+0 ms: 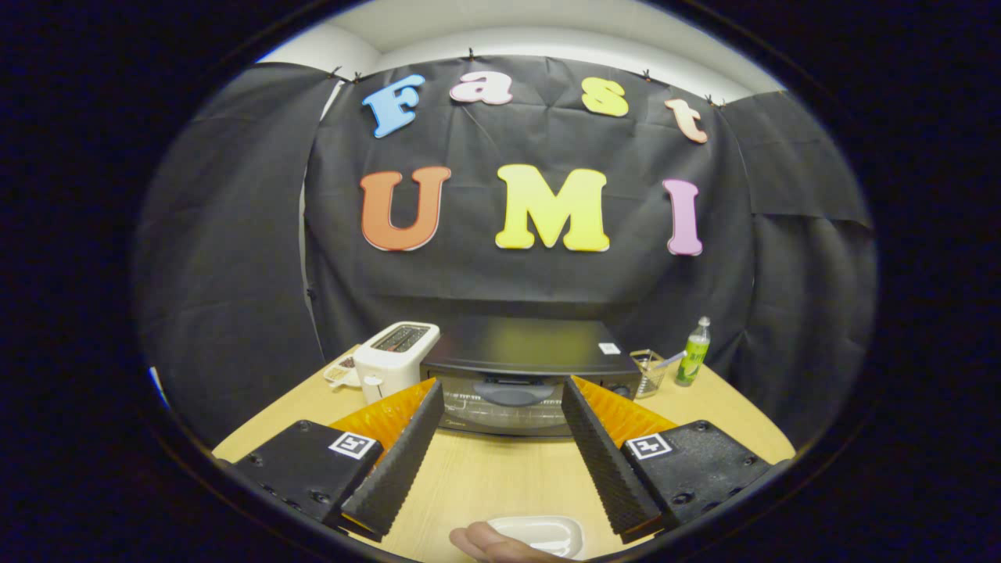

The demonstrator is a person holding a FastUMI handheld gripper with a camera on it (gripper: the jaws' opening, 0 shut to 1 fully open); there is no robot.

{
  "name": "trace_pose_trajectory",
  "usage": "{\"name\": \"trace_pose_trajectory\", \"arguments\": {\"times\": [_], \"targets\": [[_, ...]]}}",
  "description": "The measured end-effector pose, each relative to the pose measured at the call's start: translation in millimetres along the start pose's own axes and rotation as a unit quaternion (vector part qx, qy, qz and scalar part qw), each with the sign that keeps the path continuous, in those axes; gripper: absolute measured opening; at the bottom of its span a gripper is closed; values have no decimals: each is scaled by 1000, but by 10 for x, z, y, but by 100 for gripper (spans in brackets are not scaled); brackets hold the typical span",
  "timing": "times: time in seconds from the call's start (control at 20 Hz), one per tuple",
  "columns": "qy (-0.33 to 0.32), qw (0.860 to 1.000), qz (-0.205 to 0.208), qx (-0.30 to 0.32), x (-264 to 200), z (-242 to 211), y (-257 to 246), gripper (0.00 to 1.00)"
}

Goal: Open the toaster oven, put the food inside, and close the toaster oven door.

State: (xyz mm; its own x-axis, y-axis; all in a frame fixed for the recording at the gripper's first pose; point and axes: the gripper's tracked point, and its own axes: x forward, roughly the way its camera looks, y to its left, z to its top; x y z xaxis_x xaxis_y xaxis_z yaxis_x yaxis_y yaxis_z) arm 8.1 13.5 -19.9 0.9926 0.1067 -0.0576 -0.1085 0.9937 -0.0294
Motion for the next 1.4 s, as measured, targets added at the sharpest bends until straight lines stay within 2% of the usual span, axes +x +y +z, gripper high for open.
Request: {"name": "trace_pose_trajectory", "arguments": {"times": [0.15, 0.25, 0.35, 0.5, 0.7, 0.95, 1.4], "targets": [[-58, 998, -16, -3, -458, 625, -187, 100], [-82, 997, -7, -2, -763, 829, -185, 100], [-89, 996, 3, -12, -1035, 770, -252, 100], [-92, 995, -11, -22, -1386, 407, -463, 100], [-98, 994, -13, -43, -1575, 119, -523, 100], [-93, 996, -7, -11, -1589, 21, -591, 100], [-55, 997, -18, 50, -1243, -126, -765, 100]]}}
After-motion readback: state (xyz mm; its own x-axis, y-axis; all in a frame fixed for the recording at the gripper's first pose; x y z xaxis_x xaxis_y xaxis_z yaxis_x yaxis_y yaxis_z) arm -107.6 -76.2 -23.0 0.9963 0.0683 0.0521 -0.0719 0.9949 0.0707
